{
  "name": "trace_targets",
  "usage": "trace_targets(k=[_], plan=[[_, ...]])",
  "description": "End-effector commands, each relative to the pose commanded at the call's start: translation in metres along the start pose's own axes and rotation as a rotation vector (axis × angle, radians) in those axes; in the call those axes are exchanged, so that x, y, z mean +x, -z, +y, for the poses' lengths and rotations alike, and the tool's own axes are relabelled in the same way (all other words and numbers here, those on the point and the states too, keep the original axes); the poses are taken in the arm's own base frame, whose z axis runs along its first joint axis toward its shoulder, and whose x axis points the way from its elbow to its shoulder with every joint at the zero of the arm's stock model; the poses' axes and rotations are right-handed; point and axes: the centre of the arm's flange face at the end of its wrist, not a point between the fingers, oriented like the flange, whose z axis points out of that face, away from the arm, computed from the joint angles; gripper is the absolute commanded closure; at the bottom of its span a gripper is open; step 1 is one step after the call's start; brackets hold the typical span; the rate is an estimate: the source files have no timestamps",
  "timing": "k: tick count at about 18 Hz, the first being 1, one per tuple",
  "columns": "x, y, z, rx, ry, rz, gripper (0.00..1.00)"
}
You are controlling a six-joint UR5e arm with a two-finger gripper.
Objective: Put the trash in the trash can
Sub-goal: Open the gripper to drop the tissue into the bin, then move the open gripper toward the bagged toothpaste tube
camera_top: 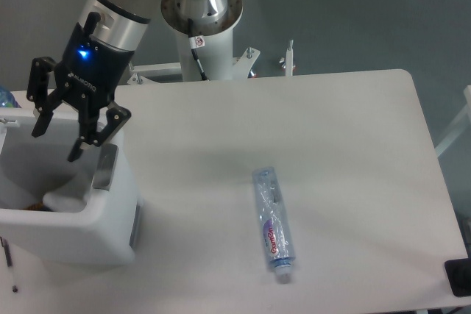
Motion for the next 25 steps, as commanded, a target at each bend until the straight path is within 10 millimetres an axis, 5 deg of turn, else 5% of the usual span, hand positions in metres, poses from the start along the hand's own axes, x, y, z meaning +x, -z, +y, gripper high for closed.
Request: trace_targets(k=[4, 7, 15, 17, 21, 25], plan=[[-0.041, 0.026, -0.004, 0.033, 0.039, -0.062, 0.00], [-0.083, 0.024, -0.008, 0.021, 0.092, -0.111, 0.00], [-0.147, 0.009, -0.058, -0.064, 0.322, -0.097, 0.00], [-0.160, -0.002, -0.049, -0.112, 0.368, -0.078, 0.00], [-0.239, -0.037, 0.012, -0.257, 0.498, -0.121, 0.00], [-0.288, -0.035, 0.028, -0.274, 0.544, -0.150, 0.00]])
